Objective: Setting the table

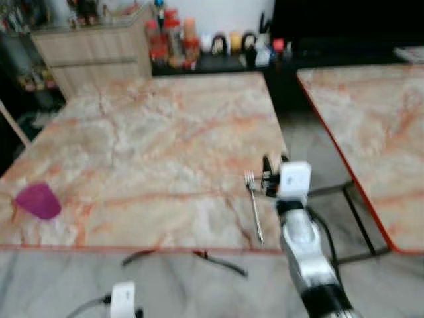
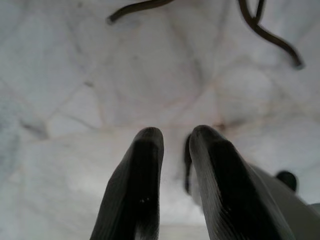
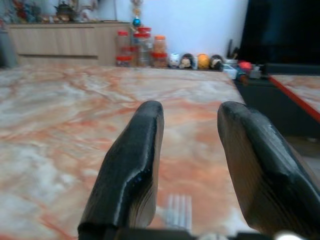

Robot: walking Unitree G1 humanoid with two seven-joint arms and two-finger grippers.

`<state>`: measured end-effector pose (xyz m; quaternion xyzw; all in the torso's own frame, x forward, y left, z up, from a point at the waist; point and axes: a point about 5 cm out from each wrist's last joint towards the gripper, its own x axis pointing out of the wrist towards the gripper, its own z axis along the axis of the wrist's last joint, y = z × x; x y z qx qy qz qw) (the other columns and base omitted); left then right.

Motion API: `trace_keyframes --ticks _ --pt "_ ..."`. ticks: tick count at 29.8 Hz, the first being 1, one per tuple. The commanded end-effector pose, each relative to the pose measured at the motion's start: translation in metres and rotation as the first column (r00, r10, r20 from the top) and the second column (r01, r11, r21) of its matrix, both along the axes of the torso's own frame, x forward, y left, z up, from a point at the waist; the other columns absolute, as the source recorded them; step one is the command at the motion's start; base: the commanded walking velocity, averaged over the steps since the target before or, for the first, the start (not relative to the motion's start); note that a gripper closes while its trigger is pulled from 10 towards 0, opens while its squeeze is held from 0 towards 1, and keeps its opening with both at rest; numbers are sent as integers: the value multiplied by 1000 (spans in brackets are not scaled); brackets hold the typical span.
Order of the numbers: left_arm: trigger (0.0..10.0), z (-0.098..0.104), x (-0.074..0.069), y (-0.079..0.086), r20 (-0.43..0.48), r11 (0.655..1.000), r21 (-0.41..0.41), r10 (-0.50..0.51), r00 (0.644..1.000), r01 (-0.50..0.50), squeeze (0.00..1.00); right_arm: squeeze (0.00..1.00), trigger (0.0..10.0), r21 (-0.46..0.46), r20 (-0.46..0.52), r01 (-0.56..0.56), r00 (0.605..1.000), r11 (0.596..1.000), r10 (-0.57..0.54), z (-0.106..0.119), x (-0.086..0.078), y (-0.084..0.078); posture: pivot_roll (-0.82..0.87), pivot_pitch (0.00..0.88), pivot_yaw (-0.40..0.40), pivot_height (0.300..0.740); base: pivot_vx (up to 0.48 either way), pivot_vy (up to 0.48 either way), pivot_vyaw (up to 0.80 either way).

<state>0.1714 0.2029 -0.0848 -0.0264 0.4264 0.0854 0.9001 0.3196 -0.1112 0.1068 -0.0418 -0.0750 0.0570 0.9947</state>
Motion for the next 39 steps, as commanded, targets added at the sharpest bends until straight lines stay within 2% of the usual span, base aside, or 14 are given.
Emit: trace_keyframes --ticks 1,2,4,6,7,9,10,11,16,17,20,23,26,39 --pt "10000 0 1 -4 -1 1000 -11 -1 1000 1 0 0 10000 -19 -33 29 999 999 -29 -5 -1 -11 11 19 60 740 0 0 0" --pt "10000 0 1 -4 -1 1000 -11 -1 1000 1 0 0 10000 -19 -33 29 999 999 -29 -5 -1 -11 11 19 60 740 0 0 0" --pt "10000 0 1 -4 -2 1000 -13 -4 1000 4 0 0 10000 -45 -92 70 993 997 -74 -16 -4 -15 10 15 58 740 0 0 0" --pt "10000 0 1 -4 -2 1000 -13 -4 1000 4 0 0 10000 -45 -92 70 993 997 -74 -16 -4 -15 10 15 58 740 0 0 0" --pt "10000 -1 1 -4 -4 1000 -15 -8 1000 8 0 0 10000 -37 -135 108 984 993 -112 -23 -7 -20 8 10 60 740 0 0 0" --pt "10000 -1 0 -5 -6 1000 -16 -10 1000 10 0 0 10000 -21 -162 133 978 991 -135 -27 -9 -23 7 9 60 740 0 0 0" --pt "10000 -1 0 -5 -7 1000 -16 -12 1000 12 0 800 10000 -27 -176 142 974 989 -145 -29 -9 -24 6 8 61 740 0 0 0" --pt "10000 -1 -1 -5 -8 1000 -15 -14 1000 14 0 1000 10000 -31 -185 145 971 989 -148 -31 -9 -25 6 8 61 740 0 0 0" --pt "10000 -1 -1 -5 -10 1000 -15 -18 1000 18 0 1000 10000 -31 -203 154 966 988 -157 -33 -8 -26 9 12 62 740 0 0 0" --pt "10000 -1 -1 -5 -10 1000 -16 -17 1000 17 0 0 10000 -38 -220 155 962 987 -159 -34 -7 -26 11 16 61 740 0 0 0" --pt "10000 -1 -1 -4 -10 1000 -17 -12 1000 11 0 0 10000 -65 -256 159 952 985 -170 -37 -5 -26 15 26 61 740 0 0 0" --pt "10000 -1 -1 -4 -8 1000 -20 -3 1000 3 0 0 10000 -29 -324 197 926 980 -196 -44 -3 -27 18 36 63 740 0 0 0" --pt "10000 -1 -1 -4 -10 1000 -22 3 1000 -4 0 0 10000 -8 -363 172 917 985 -163 -48 -2 -23 20 40 62 740 0 0 0" --pt "10000 -2 -2 -4 -10 1000 -21 10 1000 -11 0 0 10000 11 -374 110 922 994 -97 -42 6 -11 24 57 63 740 0 0 0"
